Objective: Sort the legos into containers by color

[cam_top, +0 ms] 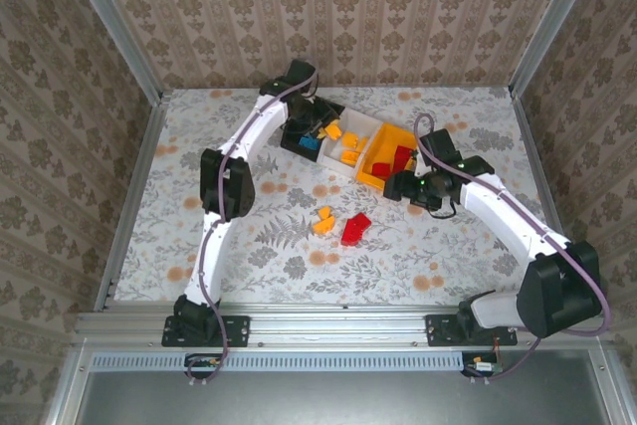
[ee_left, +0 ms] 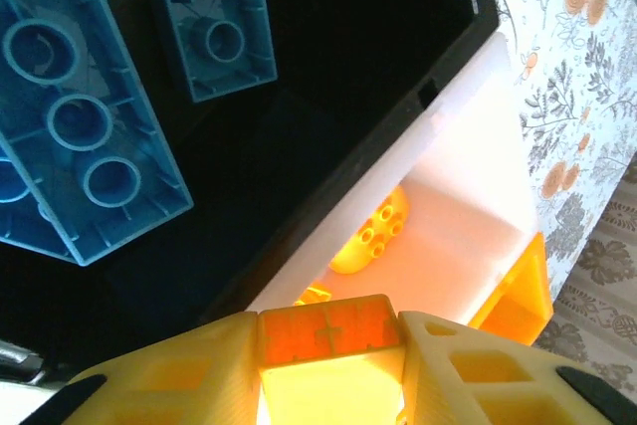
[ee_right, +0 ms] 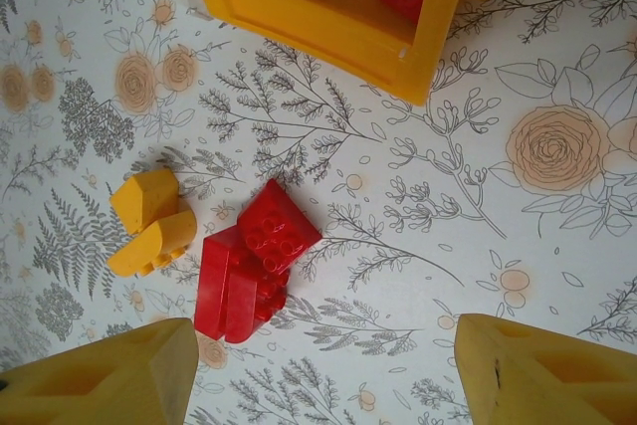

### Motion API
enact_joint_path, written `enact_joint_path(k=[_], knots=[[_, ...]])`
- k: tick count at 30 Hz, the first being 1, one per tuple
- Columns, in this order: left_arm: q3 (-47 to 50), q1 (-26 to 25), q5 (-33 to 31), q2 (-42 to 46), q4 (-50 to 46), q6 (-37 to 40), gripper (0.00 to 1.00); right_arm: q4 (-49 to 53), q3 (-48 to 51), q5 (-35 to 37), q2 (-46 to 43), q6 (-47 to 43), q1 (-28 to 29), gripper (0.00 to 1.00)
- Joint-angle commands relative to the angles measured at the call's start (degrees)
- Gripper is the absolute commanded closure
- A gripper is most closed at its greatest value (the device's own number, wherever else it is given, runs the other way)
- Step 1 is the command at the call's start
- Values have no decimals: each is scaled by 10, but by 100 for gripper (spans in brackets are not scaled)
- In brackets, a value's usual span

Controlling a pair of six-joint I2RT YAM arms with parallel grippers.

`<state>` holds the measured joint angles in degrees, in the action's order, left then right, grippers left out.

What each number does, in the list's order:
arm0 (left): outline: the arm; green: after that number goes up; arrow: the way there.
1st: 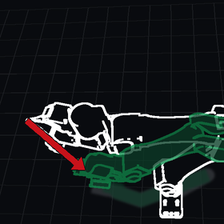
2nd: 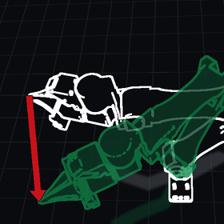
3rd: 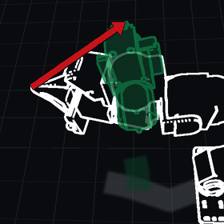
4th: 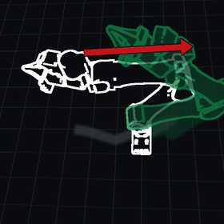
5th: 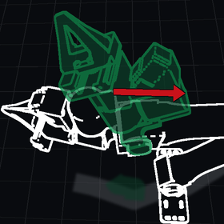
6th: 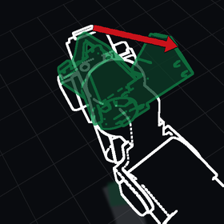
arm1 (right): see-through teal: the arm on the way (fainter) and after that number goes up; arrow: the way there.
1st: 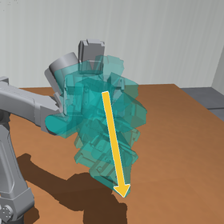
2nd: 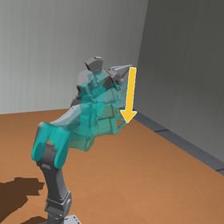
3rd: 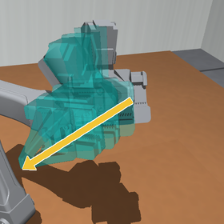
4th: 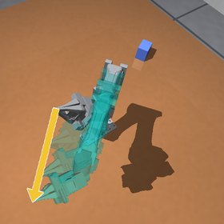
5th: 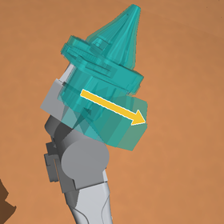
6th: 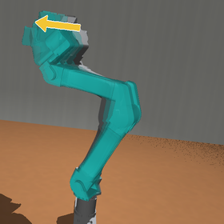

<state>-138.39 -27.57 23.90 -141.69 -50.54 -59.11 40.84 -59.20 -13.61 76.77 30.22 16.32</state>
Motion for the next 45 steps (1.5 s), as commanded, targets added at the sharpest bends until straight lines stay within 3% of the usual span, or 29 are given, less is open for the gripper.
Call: enact_joint_path(k=[1, 15, 22, 28, 36, 45], knots=[[-18, -8, 11, -12, -14, -13, 58, 22, 9, 19, -14, 0, -2, 30], [-23, -6, 6, 15, -11, 19, 43, 13, -17, 3, 18, -1, -1, 30], [-11, 6, -48, 88, -83, 132, 36, 28, -85, -29, 100, -32, 30, 31], [177, 35, -104, 231, -79, 219, 31, 81, -188, -45, 209, -89, 98, 30], [483, 95, -114, 419, -4, 211, 29, 156, -322, -29, 340, -129, 177, 30], [575, 137, -105, 496, 0, 213, 27, 179, -399, -3, 435, -142, 219, 30]])
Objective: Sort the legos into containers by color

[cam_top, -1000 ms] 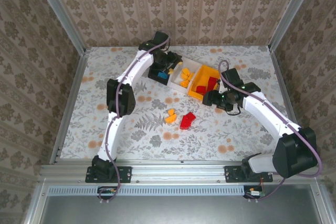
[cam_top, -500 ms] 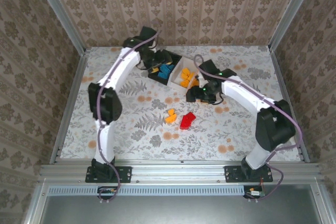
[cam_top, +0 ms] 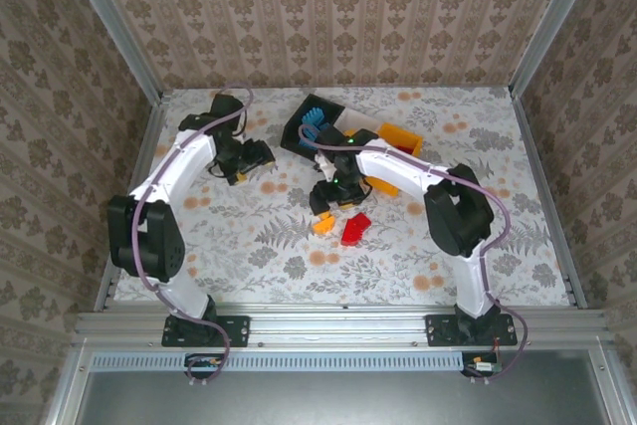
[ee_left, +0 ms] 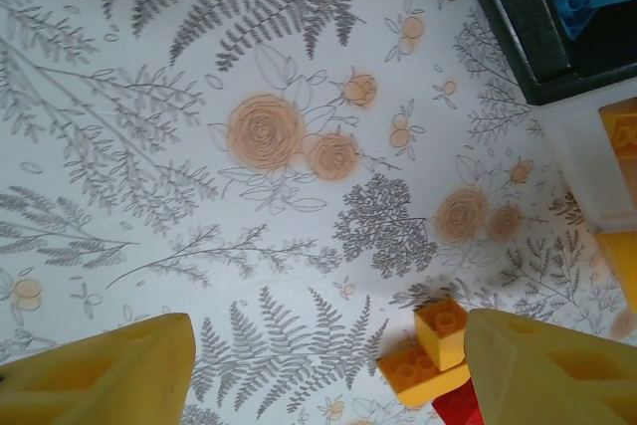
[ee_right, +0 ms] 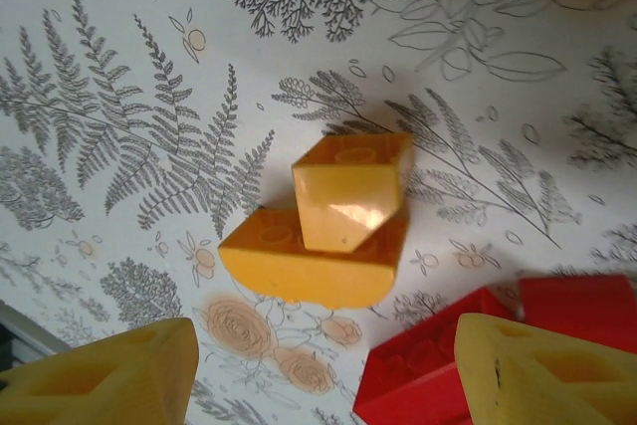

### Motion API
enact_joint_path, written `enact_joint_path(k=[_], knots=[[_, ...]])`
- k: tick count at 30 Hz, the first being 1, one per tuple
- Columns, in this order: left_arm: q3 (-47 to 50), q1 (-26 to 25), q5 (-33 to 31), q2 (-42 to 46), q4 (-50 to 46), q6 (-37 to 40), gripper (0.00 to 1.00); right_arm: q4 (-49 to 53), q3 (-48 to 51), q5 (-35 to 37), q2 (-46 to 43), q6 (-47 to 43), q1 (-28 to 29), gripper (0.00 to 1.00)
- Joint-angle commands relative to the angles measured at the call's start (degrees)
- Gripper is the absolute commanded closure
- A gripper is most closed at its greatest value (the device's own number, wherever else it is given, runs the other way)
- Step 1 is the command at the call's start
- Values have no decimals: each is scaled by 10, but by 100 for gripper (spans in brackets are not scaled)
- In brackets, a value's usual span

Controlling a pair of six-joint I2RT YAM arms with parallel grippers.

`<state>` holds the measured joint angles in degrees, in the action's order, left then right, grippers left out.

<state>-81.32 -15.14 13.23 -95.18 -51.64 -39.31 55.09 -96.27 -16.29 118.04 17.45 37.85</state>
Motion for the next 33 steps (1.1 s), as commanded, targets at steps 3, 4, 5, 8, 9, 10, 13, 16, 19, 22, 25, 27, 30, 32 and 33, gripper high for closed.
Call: enact_joint_path(k=[3, 4, 5, 8, 9, 10, 13, 16, 19, 22, 25, 27, 30, 32, 33], knots=[[8, 22, 11, 36, 7, 17, 27, 37, -46, 29, 42, -15, 7, 31], [10, 26, 14, 40, 8, 17, 27, 39, -53, 31, 50, -15, 10, 31], [15, 29, 17, 43, 9, 16, 27, 43, -61, 36, 58, -15, 12, 31], [27, 40, 25, 54, 13, 14, 26, 56, -79, 47, 82, -13, 16, 32], [30, 44, 26, 58, 13, 16, 26, 58, -83, 51, 87, -13, 17, 33], [33, 49, 28, 61, 12, 18, 26, 59, -86, 56, 92, -11, 18, 33], [44, 60, 32, 70, 9, 24, 26, 65, -97, 63, 106, -4, 19, 36], [54, 73, 38, 80, 9, 29, 26, 70, -109, 62, 118, -3, 21, 38], [61, 82, 43, 83, 11, 32, 25, 74, -122, 63, 128, -2, 26, 41], [63, 86, 48, 83, 14, 34, 25, 83, -137, 66, 138, 1, 28, 48], [65, 91, 53, 79, 18, 35, 25, 87, -146, 72, 141, 6, 28, 57], [64, 93, 57, 74, 24, 37, 25, 91, -151, 82, 138, 7, 28, 59], [58, 94, 62, 62, 30, 37, 25, 99, -159, 94, 128, 6, 28, 60], [54, 94, 68, 53, 38, 35, 25, 104, -167, 105, 116, 6, 27, 61], [53, 93, 70, 48, 42, 34, 25, 107, -172, 108, 112, 5, 26, 61]])
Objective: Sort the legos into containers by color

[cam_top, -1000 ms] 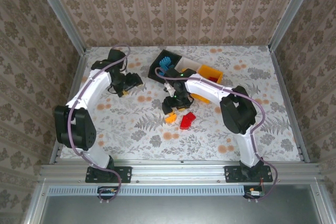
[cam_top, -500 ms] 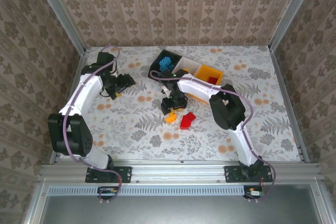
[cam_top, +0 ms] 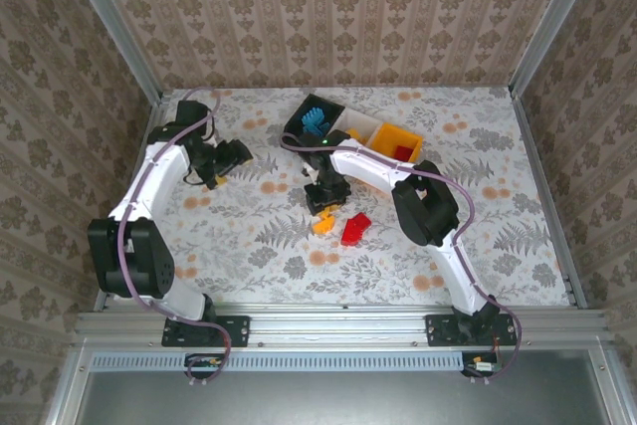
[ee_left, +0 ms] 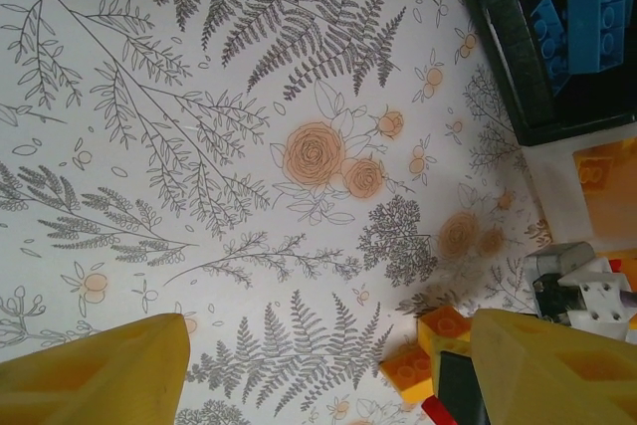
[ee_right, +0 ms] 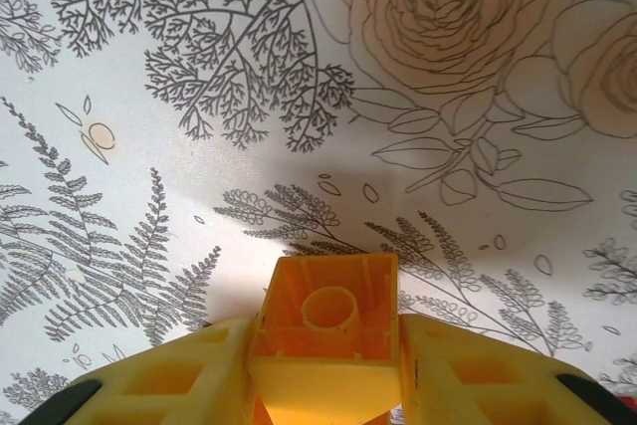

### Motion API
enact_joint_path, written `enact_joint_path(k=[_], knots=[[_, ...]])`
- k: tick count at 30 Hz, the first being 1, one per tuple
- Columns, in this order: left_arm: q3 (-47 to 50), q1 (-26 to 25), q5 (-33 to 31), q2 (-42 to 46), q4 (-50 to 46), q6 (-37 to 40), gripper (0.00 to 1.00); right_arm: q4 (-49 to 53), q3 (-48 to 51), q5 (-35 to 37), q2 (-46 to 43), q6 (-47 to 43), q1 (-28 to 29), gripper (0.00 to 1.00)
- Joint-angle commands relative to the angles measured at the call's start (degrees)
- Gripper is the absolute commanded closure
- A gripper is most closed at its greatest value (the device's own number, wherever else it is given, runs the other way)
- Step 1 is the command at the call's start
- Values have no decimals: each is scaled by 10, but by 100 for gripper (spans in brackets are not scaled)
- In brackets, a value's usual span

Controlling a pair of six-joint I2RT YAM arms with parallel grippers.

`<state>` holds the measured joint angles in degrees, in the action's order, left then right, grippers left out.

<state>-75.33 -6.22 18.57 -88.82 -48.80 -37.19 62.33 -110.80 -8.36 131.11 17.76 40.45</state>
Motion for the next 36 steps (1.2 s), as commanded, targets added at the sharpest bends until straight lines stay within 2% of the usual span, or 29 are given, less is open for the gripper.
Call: enact_joint_path(k=[1, 9, 18, 27, 30, 36], knots=[[-10, 3, 19, -20, 16, 12, 25, 40, -35, 31, -23, 1, -1, 61], [-43, -17, 21, -50, 12, 29, 25, 99, -186, 49, -20, -3, -51, 61], [-69, -64, 12, -63, -21, 93, 24, 145, -365, 85, 68, -2, -134, 61], [-131, -190, -38, -108, -89, 242, 21, 104, -393, 97, 110, 10, -183, 62], [-132, -234, -25, -118, -93, 287, 20, 91, -394, 93, 118, 10, -189, 61], [-121, -265, -16, -128, -83, 297, 19, 83, -400, 76, 133, 15, -194, 61]])
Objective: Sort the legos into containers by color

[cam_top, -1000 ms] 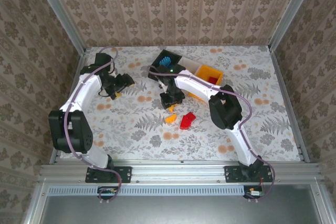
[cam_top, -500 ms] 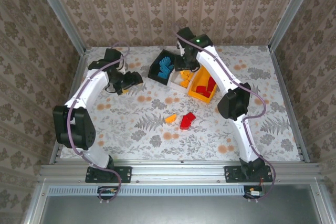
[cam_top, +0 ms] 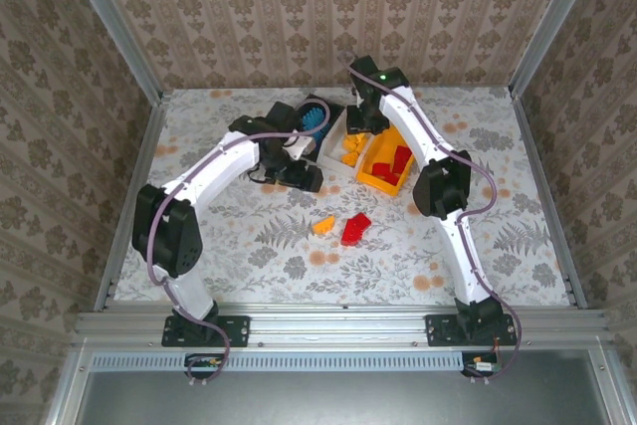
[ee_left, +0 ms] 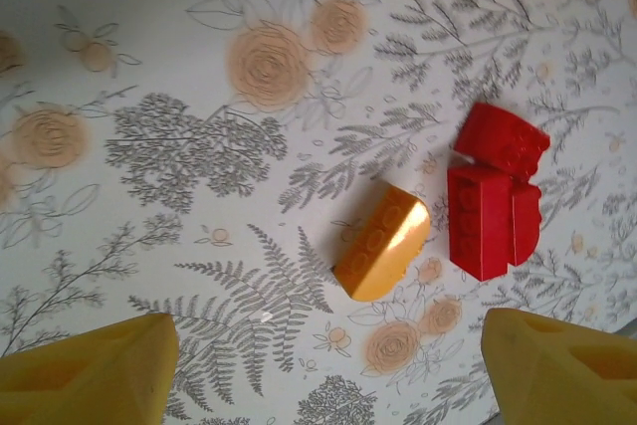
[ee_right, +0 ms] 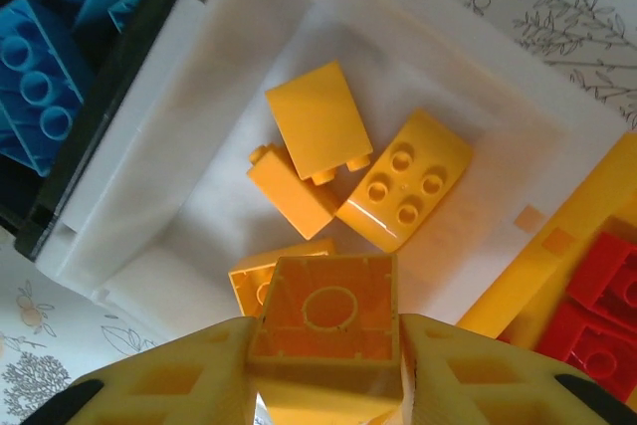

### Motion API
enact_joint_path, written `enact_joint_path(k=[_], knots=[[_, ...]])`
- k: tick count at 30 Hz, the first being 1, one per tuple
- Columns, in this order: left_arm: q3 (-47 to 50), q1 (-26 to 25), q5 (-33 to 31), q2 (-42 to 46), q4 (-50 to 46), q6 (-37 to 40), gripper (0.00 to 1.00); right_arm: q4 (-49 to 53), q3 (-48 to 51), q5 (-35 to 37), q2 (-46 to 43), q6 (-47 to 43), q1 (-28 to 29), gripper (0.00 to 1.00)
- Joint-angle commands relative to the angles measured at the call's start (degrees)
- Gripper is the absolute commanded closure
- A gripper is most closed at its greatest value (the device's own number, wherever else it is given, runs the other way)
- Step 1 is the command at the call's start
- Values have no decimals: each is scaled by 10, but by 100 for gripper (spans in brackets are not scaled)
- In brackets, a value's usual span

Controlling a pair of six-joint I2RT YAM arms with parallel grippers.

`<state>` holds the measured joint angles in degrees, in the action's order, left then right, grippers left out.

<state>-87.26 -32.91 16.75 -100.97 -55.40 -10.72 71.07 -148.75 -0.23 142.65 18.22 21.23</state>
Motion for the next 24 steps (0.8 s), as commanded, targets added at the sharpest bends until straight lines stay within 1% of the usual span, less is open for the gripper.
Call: enact_joint_path(k=[1, 6, 9, 13, 20, 24], knots=[[-2, 1, 4, -9, -17, 30, 19, -6, -21, -7, 19, 11, -3, 60], [-15, -1, 5, -20, -18, 26, 19, -8, -23, -18, 25, 14, -8, 54], [-20, -2, 3, -24, -20, 25, 18, -9, -24, -23, 25, 16, -11, 46], [-21, -6, 2, -26, -18, 25, 16, -8, -27, -26, 24, 17, -13, 38], [-27, -11, 6, -28, -4, 25, 8, -2, -23, -30, 2, 18, -14, 34], [-34, -12, 6, -33, -4, 30, 5, -1, -13, -40, -18, 22, -14, 33]])
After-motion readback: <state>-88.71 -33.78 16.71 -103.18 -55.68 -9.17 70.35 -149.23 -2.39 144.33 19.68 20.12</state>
